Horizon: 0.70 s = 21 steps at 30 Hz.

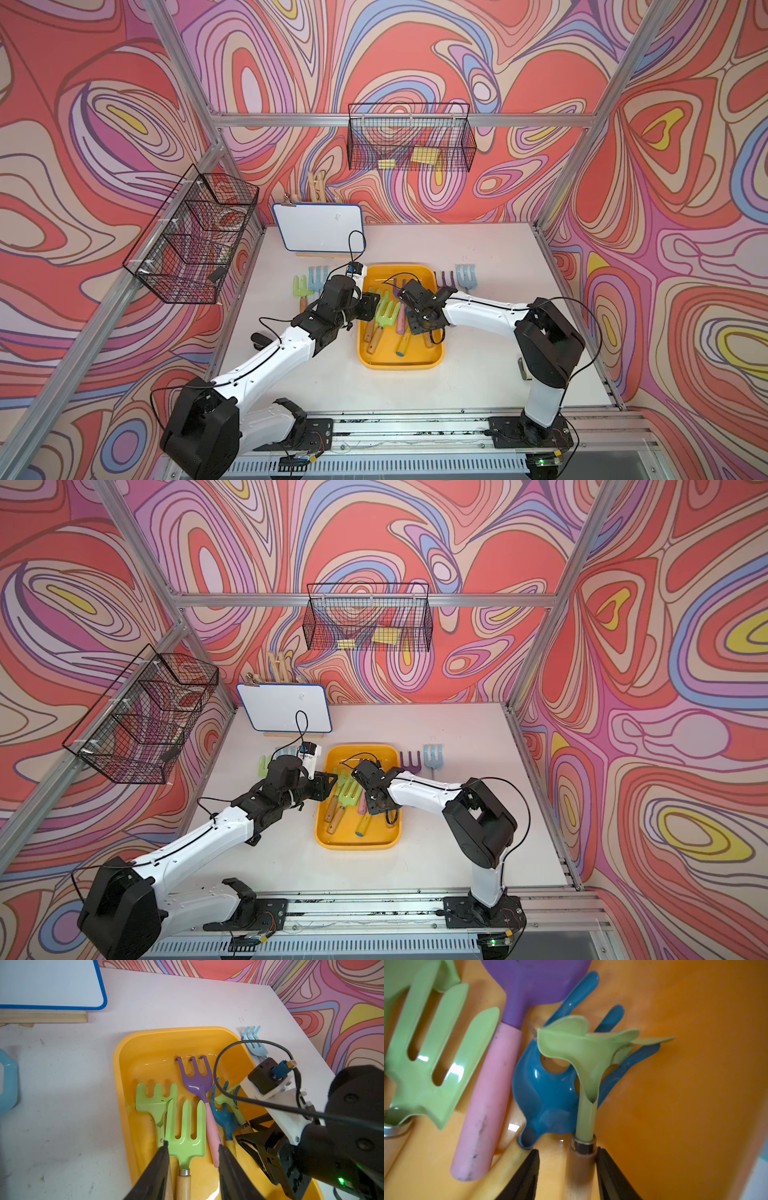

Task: Take the hand rake out of the storage box
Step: Pick up the rake from the storage box.

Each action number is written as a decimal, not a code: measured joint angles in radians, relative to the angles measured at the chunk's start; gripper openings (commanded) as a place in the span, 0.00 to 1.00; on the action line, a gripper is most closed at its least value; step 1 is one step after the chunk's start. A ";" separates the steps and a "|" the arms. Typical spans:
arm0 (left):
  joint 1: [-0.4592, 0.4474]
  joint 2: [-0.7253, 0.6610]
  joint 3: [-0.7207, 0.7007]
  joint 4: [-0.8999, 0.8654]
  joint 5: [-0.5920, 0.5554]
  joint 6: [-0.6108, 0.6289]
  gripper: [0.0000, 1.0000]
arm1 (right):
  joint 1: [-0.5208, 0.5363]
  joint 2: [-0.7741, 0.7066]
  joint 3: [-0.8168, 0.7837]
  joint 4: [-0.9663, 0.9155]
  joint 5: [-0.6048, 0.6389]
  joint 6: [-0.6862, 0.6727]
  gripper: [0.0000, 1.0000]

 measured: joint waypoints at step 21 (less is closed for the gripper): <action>0.000 0.000 0.000 0.000 0.000 0.000 0.44 | -0.001 0.094 0.074 -0.039 0.003 0.012 0.25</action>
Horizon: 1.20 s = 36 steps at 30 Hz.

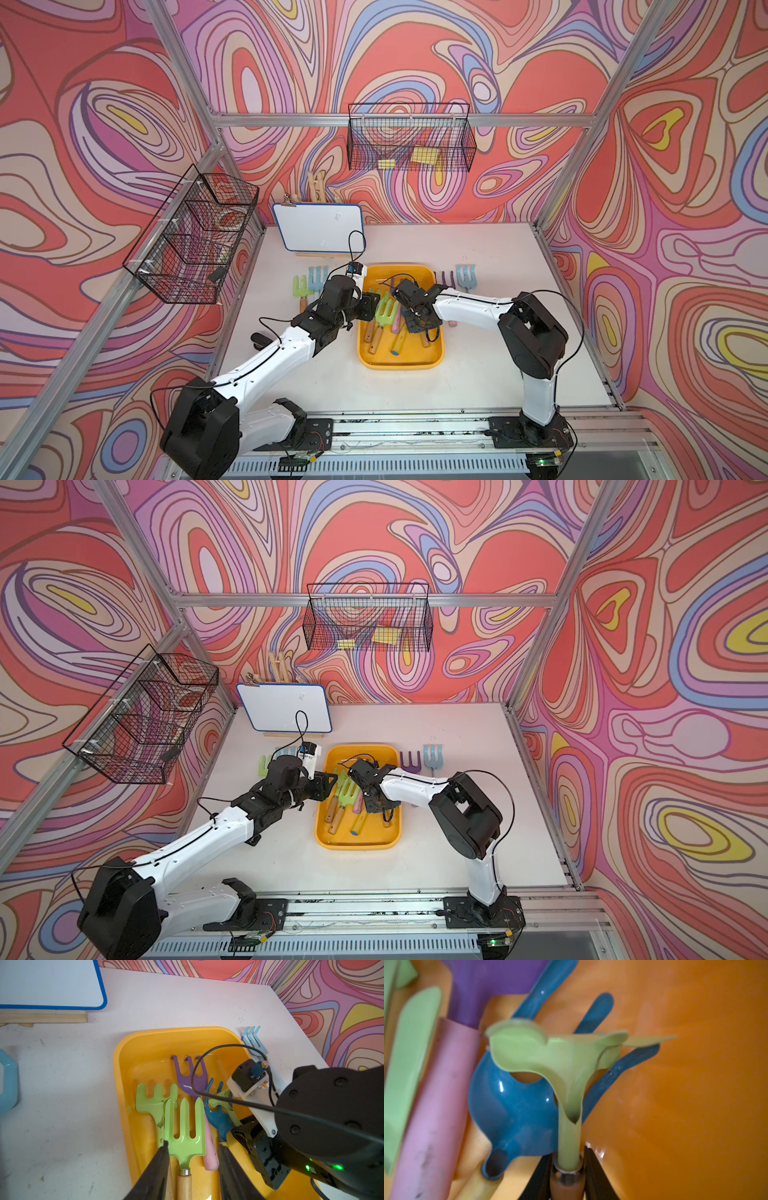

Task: Take the hand rake out of the storage box
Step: Pick up the rake from the storage box.

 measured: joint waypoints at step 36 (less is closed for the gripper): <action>0.000 -0.010 0.000 0.000 0.001 0.000 0.44 | -0.003 -0.435 -0.037 -0.043 0.093 -0.009 0.18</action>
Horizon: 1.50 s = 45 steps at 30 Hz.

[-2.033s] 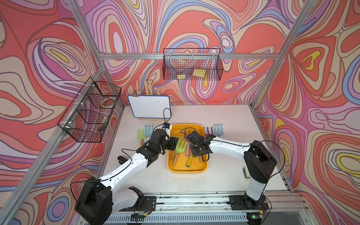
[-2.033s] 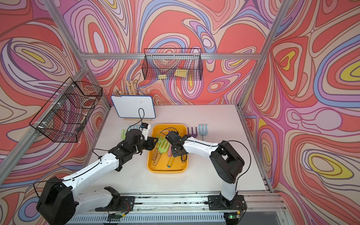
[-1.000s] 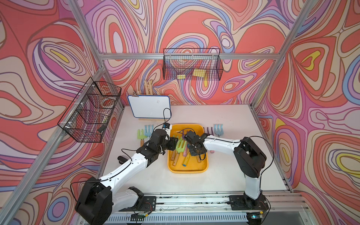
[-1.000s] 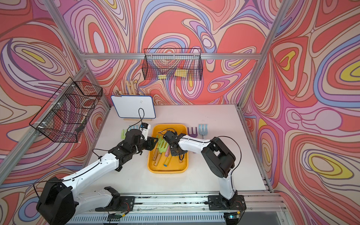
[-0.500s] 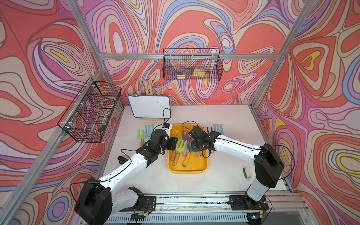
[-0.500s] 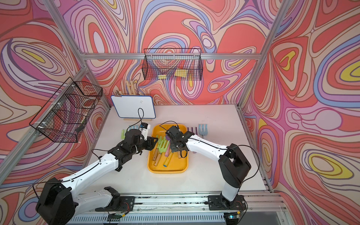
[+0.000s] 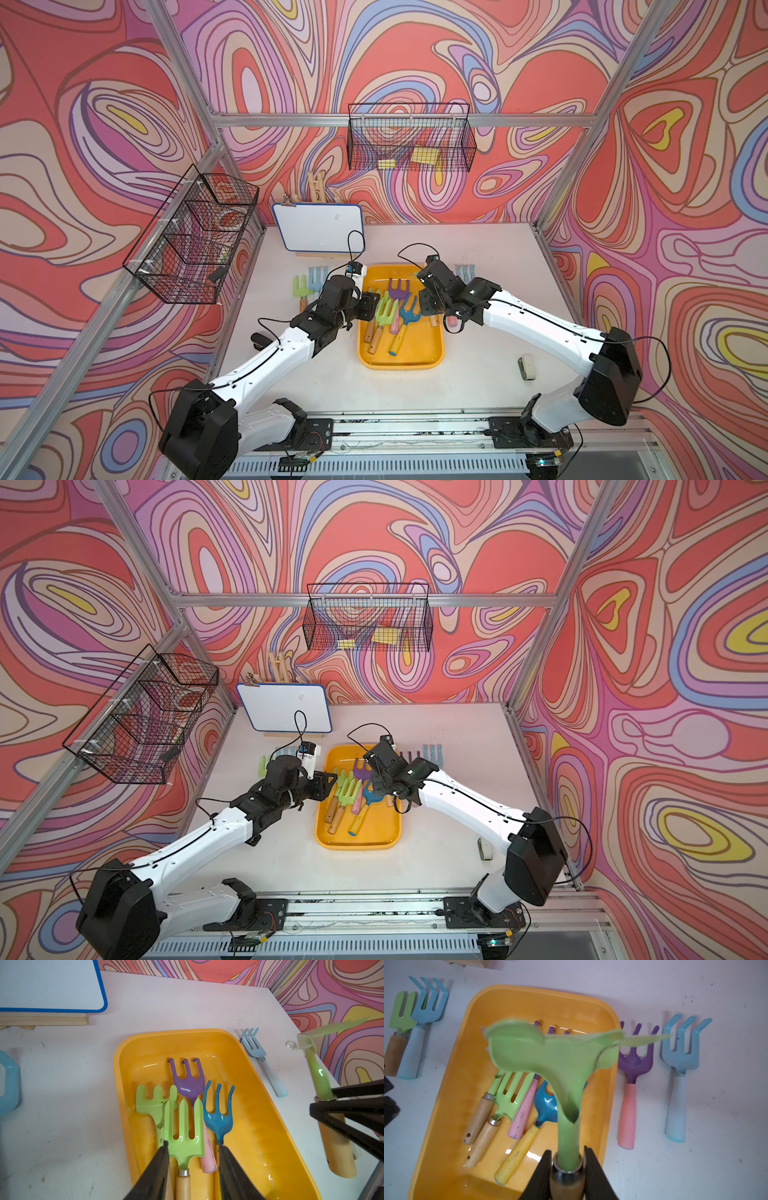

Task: Take the hand rake out of the storage box
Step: Pick up the rake from the storage box, then place the rake at the center of the board.

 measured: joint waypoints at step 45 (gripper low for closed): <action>-0.007 0.008 -0.003 0.014 0.069 -0.022 0.44 | -0.577 0.124 -0.070 -0.027 -0.072 -0.211 0.17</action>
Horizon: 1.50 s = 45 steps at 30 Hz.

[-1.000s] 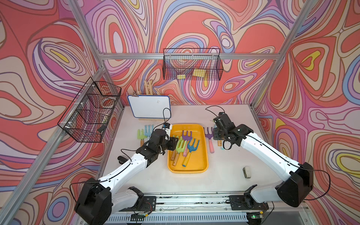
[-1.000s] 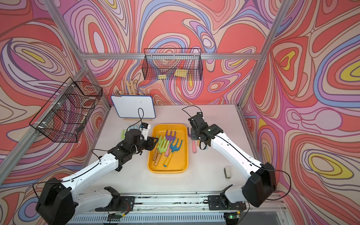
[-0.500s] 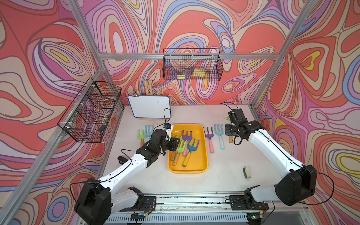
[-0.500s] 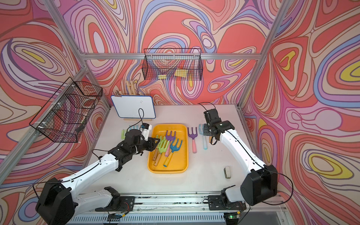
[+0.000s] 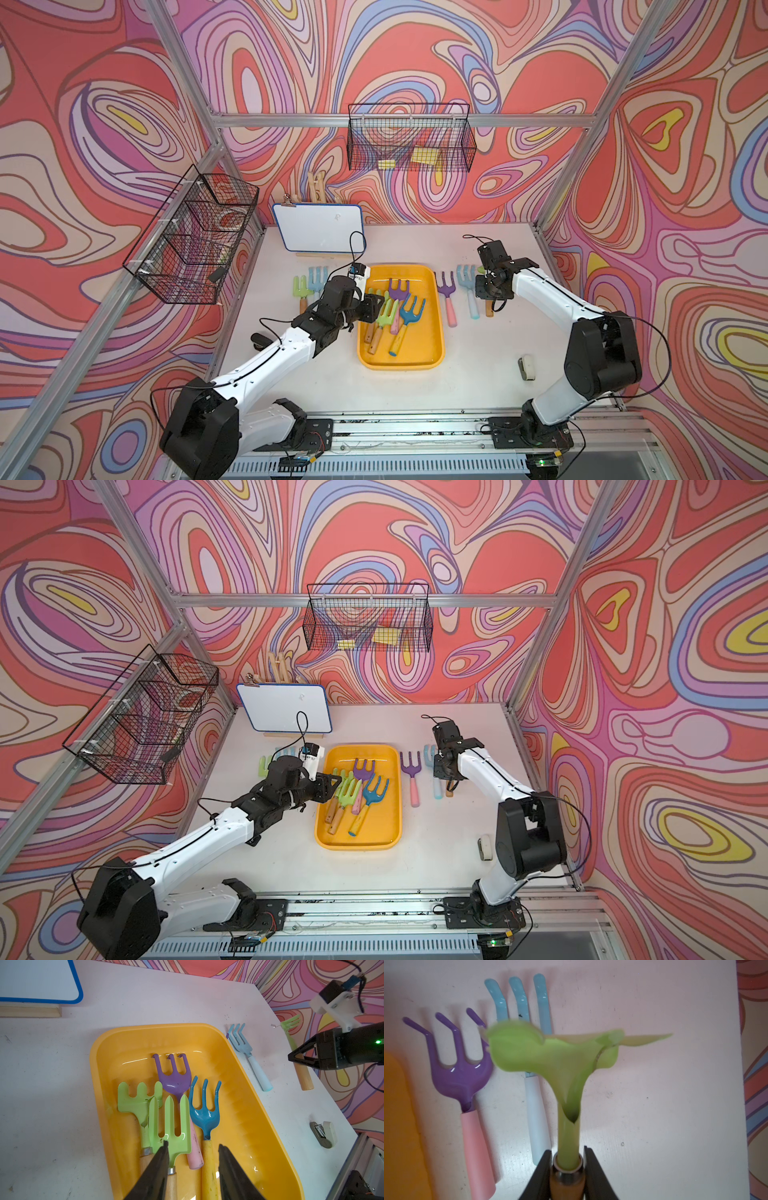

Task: Take the hand rake out of the storage box
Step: Place the rake at the center of the board.

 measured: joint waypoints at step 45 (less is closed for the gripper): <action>0.000 0.003 0.000 -0.001 -0.035 0.012 0.44 | -0.123 0.352 0.173 -0.010 -0.023 -0.003 0.26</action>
